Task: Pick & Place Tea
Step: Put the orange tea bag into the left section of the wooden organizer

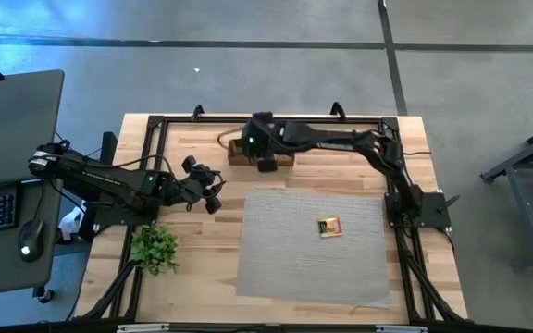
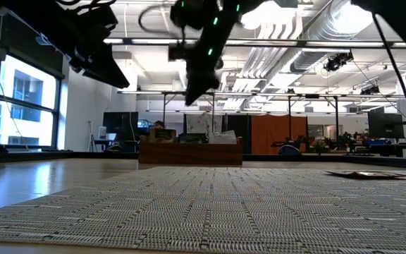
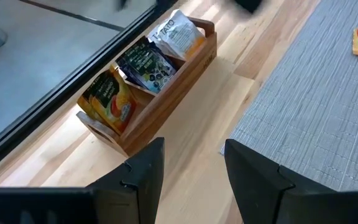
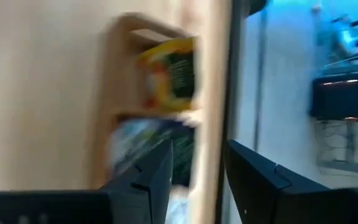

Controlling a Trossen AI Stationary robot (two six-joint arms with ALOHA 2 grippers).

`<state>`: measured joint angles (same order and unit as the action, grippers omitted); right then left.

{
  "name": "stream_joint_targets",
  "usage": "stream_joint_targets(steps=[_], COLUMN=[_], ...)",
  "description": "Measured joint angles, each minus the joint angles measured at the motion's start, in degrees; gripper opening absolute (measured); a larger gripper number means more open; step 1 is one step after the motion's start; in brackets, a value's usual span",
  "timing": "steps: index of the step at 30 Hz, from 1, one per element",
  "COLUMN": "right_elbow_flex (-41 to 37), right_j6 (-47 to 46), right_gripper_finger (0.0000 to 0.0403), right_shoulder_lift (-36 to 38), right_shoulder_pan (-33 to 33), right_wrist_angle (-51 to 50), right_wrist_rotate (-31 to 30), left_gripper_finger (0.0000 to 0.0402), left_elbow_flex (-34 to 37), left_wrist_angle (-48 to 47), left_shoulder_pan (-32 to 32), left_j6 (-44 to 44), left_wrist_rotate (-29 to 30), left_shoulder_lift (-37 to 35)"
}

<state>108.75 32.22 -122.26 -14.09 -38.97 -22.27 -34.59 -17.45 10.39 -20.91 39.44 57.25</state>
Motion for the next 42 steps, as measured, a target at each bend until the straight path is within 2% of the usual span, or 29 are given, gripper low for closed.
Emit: stream_joint_targets(steps=[4, 9, 11, 14, 17, 22, 24, 27, 29, 32, 37, 42], right_elbow_flex=[0.89, 0.89, 0.57, -1.95, -6.46, -15.9, -19.8, -24.05, -26.62, -30.97, -38.95, -44.25], right_j6=[-6.22, -14.58, -20.78, -30.85, -36.76, -44.51, -44.5, -39.91, -36.15, -28.77, -20.16, -18.35], right_gripper_finger=[0.0137, 0.0136, 0.0137, 0.014, 0.014, 0.0134, 0.0126, 0.0114, 0.0108, 0.0106, 0.0112, 0.0114], right_shoulder_lift=[4.03, 7.7, 8.55, 9.47, 9.47, 9.44, 10.44, 13.27, 15.23, 19.39, 23.42, 23.59], right_shoulder_pan=[5.54, 13.07, 15.95, 20.02, 23.26, 26.22, 26.18, 25.98, 25.82, 25.6, 24.99, 24.54], right_wrist_angle=[-13.78, -35.43, -41.43, -45.39, -46.72, -51.23, -50.48, -48.89, -47.62, -38.53, -20.13, -14.73], right_wrist_rotate=[2.59, 15.72, 18.26, 19.98, 20.95, 16.86, 17.05, 17.25, 15.28, 15.97, 22.7, 22.74], left_gripper_finger=[0.0166, 0.0166, 0.0166, 0.0166, 0.0166, 0.0166, 0.0166, 0.0166, 0.0166, 0.0166, 0.0166, 0.0166], left_elbow_flex=[0.0, 0.0, 0.0, 0.0, -0.02, -0.02, -0.02, -0.02, -0.02, -0.02, -0.02, -0.02], left_wrist_angle=[-0.34, -0.22, 0.03, 0.35, 0.85, 0.98, 1.0, 1.02, 1.03, 1.45, 1.53, 1.53], left_shoulder_pan=[0.0, 0.11, 0.13, 0.12, 0.13, 0.13, 0.13, 0.13, 0.13, 0.13, 0.11, 0.11], left_j6=[-0.31, -0.83, -1.29, -2.07, -2.17, -4.05, -4.44, -4.88, -5.11, -5.29, -6.52, -6.76], left_wrist_rotate=[-0.01, -0.66, -1.84, -2.96, -3.1, -3.83, -4.15, -4.17, -4.16, -4.15, -4.04, -3.96], left_shoulder_lift=[0.01, 0.02, 0.02, 0.02, 0.02, 0.02, 0.02, 0.02, 0.02, 0.02, 0.02, 0.02])
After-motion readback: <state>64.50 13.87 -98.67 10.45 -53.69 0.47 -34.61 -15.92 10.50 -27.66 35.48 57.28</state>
